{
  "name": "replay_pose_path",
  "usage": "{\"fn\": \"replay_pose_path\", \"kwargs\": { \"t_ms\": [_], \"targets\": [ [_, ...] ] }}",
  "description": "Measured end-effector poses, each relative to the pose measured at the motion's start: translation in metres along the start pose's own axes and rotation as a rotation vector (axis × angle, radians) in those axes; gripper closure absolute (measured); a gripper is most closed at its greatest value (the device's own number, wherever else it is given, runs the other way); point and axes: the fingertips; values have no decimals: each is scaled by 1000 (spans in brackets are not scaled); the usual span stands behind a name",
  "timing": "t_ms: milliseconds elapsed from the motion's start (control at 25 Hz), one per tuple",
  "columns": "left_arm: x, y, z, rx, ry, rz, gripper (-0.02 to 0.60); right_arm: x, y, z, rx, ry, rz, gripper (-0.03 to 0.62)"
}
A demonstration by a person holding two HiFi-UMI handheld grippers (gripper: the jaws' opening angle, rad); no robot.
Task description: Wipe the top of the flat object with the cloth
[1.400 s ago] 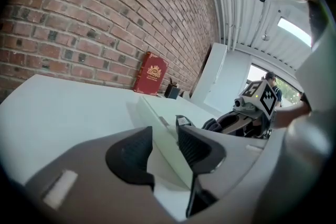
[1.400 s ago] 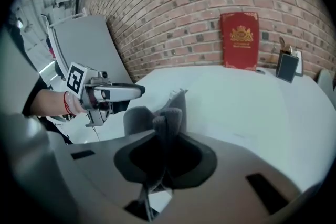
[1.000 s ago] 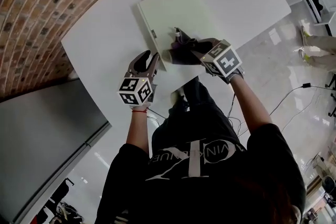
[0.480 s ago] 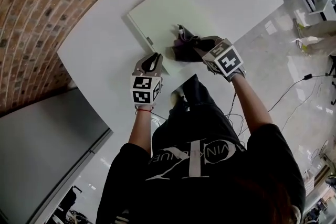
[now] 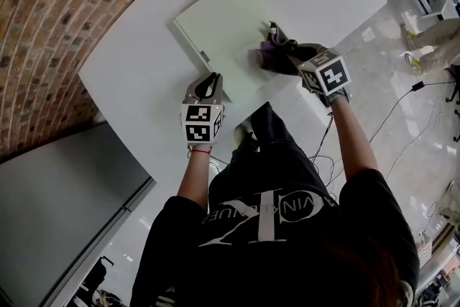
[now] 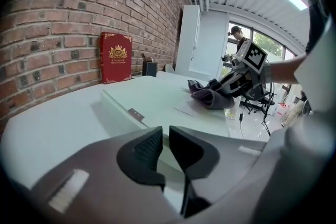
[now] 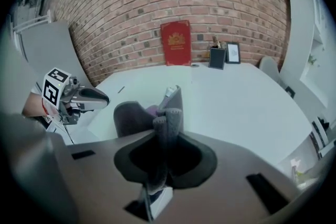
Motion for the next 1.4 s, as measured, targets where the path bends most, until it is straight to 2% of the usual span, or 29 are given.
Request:
{"fn": "replay_pose_path", "kwargs": {
  "t_ms": [240,560,640,760,840,1000,1200,1400],
  "targets": [
    [2,0,2,0,-12,-11,532,-9,-6,-26,-71,30,-12,536],
    [4,2,6,3,-15,-18,534,-25,-10,-46,-139,126,-15,536],
    [3,1,7,3,-31,-23,534,-28,-12,-51,-173,116,-10,536],
    [5,-1,9,-12,-97,-59,535,-28,-19,-63,-253,90,-10,536],
    [11,-8,12,-22,-127,-121,555,-19,-27,-69,-293,83,-47,536],
    [32,-30,25,0,-100,-225,569,8,-43,-66,-298,87,-162,536],
    [50,-52,37,33,-107,-301,569,42,-62,-55,-299,114,-296,536],
    [69,-73,41,64,-81,-369,571,64,-76,-43,-312,102,-383,536]
  ]
}}
Point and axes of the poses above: the fingertips, and each gripper's own axes: y forward along the fingers, z to its left, x out of its top, and after that the axes turned 12 degrees about -x, right-handed
